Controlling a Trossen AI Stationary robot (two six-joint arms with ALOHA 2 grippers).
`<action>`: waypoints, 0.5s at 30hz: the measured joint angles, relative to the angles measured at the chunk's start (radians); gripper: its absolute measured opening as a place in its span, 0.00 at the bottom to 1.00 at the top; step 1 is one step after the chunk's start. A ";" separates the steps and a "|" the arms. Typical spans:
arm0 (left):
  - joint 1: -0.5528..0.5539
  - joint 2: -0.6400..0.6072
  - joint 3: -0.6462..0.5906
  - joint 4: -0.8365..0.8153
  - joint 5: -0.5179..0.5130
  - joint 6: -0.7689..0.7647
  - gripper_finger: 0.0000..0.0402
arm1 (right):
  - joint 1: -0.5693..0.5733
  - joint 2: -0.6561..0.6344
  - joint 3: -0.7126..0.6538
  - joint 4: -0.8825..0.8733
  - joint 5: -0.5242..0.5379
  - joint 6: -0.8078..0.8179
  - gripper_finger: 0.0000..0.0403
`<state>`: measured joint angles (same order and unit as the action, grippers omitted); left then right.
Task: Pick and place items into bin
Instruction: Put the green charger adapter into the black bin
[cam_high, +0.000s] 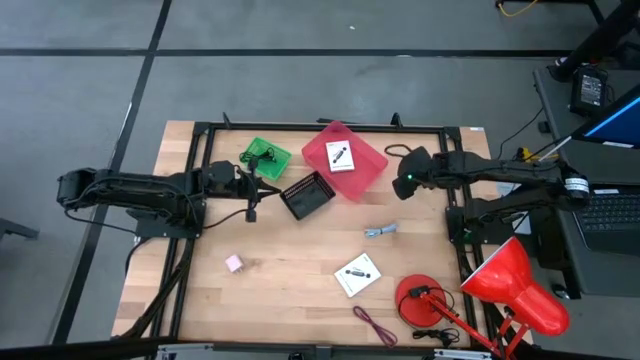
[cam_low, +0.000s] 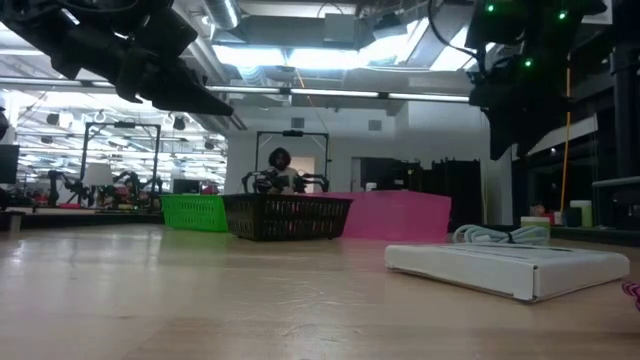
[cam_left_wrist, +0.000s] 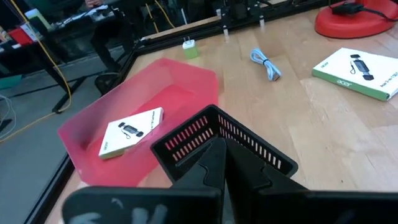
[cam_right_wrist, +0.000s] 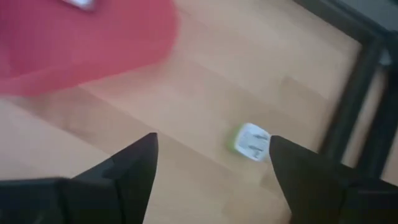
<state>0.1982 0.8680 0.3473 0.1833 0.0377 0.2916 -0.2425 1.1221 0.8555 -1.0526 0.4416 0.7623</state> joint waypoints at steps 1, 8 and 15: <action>0.000 0.000 0.000 0.000 0.000 0.000 0.01 | -0.011 0.000 0.000 -0.012 0.000 0.014 0.71; 0.000 0.000 0.000 -0.001 0.000 -0.001 0.01 | -0.077 0.001 -0.025 -0.034 -0.079 0.053 0.71; 0.000 0.000 0.000 -0.002 0.000 -0.001 0.01 | -0.134 0.003 -0.120 0.009 -0.119 0.071 0.71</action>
<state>0.1982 0.8684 0.3473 0.1818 0.0376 0.2909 -0.3768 1.1248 0.7357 -1.0432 0.3229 0.8335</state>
